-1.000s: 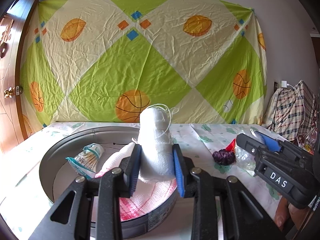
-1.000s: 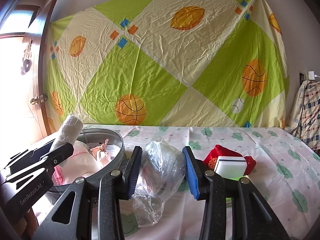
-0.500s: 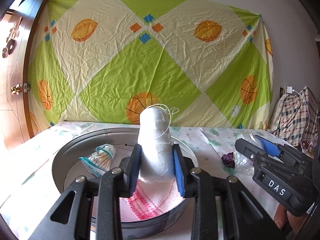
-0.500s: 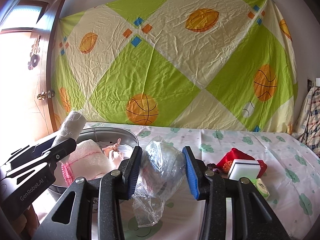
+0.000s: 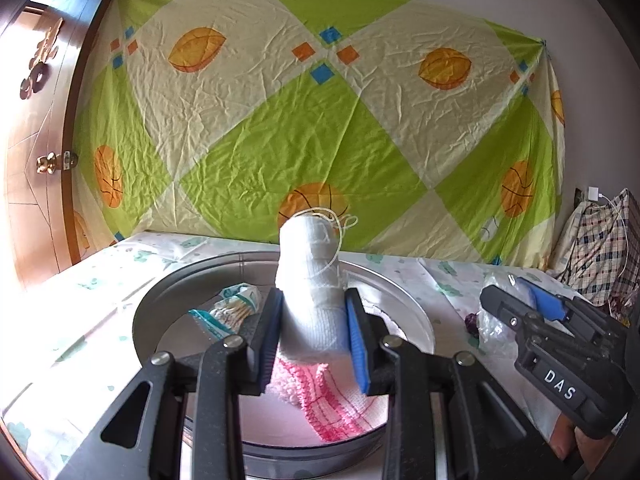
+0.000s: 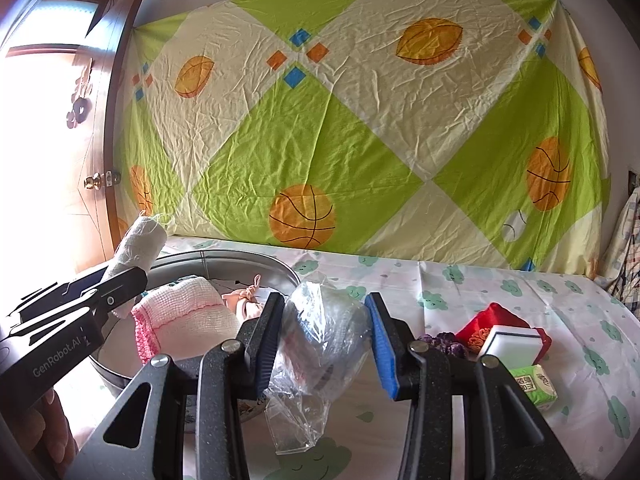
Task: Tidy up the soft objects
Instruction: 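Carry the gauze roll and bagged item over the grey tin with both tools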
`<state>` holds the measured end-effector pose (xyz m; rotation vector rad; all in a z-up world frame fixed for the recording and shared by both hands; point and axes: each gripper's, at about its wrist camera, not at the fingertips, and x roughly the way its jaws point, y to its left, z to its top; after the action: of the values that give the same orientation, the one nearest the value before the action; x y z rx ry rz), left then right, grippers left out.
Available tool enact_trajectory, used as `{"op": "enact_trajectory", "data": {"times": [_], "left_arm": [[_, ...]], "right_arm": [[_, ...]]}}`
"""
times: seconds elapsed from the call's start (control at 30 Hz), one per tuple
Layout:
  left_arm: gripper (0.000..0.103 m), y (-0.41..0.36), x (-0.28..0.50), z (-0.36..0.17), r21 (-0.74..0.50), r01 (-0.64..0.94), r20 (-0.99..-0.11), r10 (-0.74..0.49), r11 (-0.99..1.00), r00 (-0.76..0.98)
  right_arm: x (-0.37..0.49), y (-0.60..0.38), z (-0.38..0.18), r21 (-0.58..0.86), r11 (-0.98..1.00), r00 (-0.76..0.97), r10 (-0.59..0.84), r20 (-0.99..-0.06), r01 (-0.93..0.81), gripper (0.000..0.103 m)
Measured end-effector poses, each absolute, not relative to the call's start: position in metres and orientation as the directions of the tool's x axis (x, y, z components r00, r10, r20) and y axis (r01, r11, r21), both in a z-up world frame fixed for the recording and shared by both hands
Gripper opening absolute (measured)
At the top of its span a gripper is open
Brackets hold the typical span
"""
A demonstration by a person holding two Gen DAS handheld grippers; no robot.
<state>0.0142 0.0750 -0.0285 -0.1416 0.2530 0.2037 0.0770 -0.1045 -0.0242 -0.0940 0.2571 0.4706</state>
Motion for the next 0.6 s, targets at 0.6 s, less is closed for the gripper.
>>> {"op": "enact_trajectory", "data": {"times": [0.6], "left_arm": [[0.030,0.093,0.012,-0.030,-0.119,-0.255,-0.274,0.215,0.960,0.937]], "right_arm": [[0.076,-0.088,-0.025,-0.049,0.872,0.846,0.458,-0.272,-0.488,0.045]]}}
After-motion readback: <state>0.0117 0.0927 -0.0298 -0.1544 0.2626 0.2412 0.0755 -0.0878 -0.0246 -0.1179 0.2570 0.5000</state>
